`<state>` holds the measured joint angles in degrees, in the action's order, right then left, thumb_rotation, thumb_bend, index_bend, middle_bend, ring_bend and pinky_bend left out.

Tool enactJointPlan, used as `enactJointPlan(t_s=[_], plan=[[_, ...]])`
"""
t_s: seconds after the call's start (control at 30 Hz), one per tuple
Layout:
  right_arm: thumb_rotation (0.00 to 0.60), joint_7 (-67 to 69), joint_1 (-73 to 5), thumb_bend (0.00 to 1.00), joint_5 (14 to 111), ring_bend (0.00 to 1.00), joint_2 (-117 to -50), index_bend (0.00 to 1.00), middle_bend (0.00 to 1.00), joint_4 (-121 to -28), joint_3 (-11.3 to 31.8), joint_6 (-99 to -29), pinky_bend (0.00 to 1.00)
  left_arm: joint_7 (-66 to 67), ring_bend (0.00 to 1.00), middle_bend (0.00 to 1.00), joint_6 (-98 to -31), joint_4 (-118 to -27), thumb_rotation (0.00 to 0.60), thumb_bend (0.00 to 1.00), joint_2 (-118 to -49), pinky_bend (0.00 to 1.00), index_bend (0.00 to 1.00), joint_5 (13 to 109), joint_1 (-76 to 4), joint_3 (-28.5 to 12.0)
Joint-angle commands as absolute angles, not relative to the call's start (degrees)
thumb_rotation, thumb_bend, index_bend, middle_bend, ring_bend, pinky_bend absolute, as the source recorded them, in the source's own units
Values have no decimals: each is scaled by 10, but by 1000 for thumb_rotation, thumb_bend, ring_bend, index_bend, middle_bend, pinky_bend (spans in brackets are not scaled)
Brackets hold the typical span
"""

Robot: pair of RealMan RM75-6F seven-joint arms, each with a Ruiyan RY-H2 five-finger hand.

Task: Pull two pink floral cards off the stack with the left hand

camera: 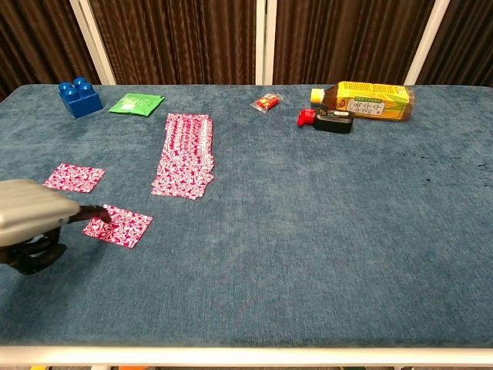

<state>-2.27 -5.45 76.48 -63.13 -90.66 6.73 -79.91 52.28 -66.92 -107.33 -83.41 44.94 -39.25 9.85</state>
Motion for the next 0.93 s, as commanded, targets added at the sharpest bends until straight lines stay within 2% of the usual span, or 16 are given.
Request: enactJointPlan(t_s=[0.03,0.2,0.27,0.33,0.43,0.47,0.53,0.57,0.6,0.67,0.73,0.8,0.93], plan=[[600,-24,-55,233,764,0,-632,0,0,-909,68,-798,0,523,897,872,-680,-1092,600,599,-818,925,134,458,-387,102],[600,-27,-57,233,769,0,-633,0,0,-913,66,-797,0,516,897,872,-706,-1116,600,600,-799,925,133,486,-379,96],[600,-27,-57,233,772,0,-632,0,0,-915,65,-798,0,494,885,863,-736,-1110,600,596,-799,913,129,524,-367,84],[600,-27,-57,234,775,0,-632,0,0,-917,65,-801,0,450,859,837,-783,-1082,600,579,-807,892,128,589,-344,71],[600,-24,-56,235,781,0,-632,0,0,-916,64,-806,0,383,764,745,-865,-1014,600,518,-827,819,128,677,-303,57],[600,-23,-56,235,783,0,-632,0,0,-915,63,-807,0,369,722,710,-884,-997,600,500,-830,780,128,690,-292,54],[600,-20,-55,235,787,0,-633,0,0,-913,63,-812,0,343,532,578,-909,-974,600,436,-827,636,129,693,-268,46],[600,-18,-54,235,789,0,-634,0,0,-911,63,-814,0,333,394,474,-911,-971,600,395,-822,541,128,687,-259,43],[600,-15,-54,233,792,0,-635,0,0,-909,64,-816,0,321,197,309,-912,-971,600,328,-815,386,126,682,-251,40],[600,-7,-53,226,797,0,-639,0,0,-903,64,-822,0,288,29,125,-921,-968,600,242,-798,205,123,680,-232,34],[600,-3,-52,212,800,0,-641,0,0,-899,64,-826,0,258,0,62,-928,-963,543,182,-785,116,122,682,-214,31],[600,-3,-52,207,801,0,-643,0,0,-896,65,-828,0,245,0,53,-927,-961,475,159,-774,93,123,682,-203,30],[600,-10,-54,211,800,0,-650,0,0,-894,66,-827,0,238,0,53,-913,-965,454,143,-751,90,123,681,-190,27]])
